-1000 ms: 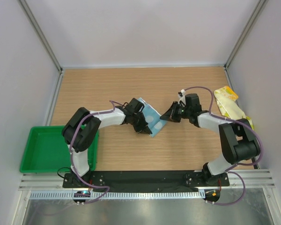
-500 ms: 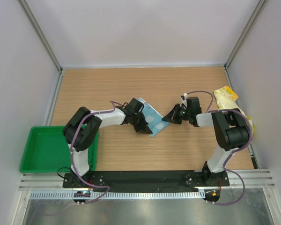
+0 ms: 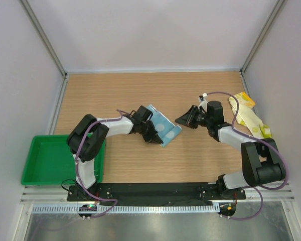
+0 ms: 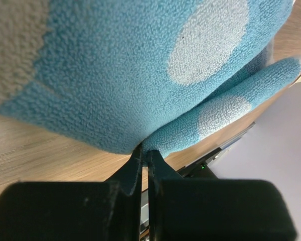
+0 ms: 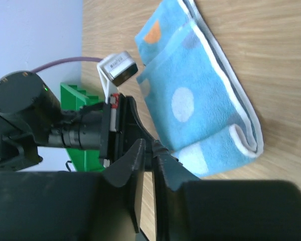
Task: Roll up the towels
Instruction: Roll the towel
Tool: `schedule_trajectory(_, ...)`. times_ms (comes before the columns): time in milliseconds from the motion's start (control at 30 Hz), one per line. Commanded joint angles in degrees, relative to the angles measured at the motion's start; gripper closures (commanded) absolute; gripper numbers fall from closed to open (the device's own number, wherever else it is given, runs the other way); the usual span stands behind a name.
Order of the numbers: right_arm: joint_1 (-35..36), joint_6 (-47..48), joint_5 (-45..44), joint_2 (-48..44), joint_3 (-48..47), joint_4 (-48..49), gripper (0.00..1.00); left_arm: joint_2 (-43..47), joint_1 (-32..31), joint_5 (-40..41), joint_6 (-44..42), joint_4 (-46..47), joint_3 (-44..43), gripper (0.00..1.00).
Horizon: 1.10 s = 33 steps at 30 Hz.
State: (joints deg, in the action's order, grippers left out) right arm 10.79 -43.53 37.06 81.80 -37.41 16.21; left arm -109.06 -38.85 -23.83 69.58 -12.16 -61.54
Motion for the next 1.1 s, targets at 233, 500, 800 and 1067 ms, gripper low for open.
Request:
schedule_trajectory(233, -0.06, -0.24, 1.53, 6.34, 5.15, 6.37, 0.89, -0.98, 1.14, 1.77, 1.08, 0.21, 3.18, 1.00)
schedule_trajectory(500, -0.24, 1.59, -1.53, 15.75, 2.79, 5.27, 0.96, 0.33, 1.15, 1.95, 1.26, 0.83, 5.37, 1.00)
schedule_trajectory(800, -0.24, 3.89, -5.42, 17.87, -0.03, -1.70, 0.98, 3.76, 1.15, 3.35, 0.21, 1.53, 9.06, 0.97)
schedule_trajectory(1067, 0.20, 4.06, -5.59, 18.66, -0.38, -1.53, 0.98, 9.73, 1.15, 11.88, -6.46, -7.07, 10.65, 0.87)
